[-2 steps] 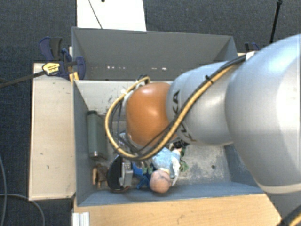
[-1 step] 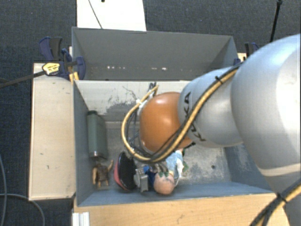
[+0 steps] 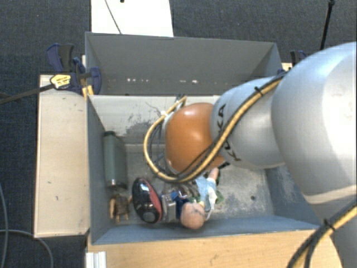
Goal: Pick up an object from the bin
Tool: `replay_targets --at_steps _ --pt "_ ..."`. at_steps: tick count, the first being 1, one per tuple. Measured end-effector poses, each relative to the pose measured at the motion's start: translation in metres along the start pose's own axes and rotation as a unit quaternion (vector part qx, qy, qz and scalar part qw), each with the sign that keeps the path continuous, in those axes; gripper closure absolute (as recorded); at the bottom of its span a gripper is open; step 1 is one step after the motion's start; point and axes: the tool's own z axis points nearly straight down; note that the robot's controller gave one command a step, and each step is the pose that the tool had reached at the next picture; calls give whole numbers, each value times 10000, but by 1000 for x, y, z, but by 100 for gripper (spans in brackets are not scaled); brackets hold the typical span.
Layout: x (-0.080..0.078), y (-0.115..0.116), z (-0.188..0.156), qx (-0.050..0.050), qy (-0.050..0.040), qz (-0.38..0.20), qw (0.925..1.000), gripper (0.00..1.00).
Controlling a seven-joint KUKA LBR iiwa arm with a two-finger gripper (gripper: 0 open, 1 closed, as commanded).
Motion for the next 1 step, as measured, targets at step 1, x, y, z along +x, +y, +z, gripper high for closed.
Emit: replay_targets --at_steps 1 --pt "10 -8 -1 -20 -43 -363 9993 0"
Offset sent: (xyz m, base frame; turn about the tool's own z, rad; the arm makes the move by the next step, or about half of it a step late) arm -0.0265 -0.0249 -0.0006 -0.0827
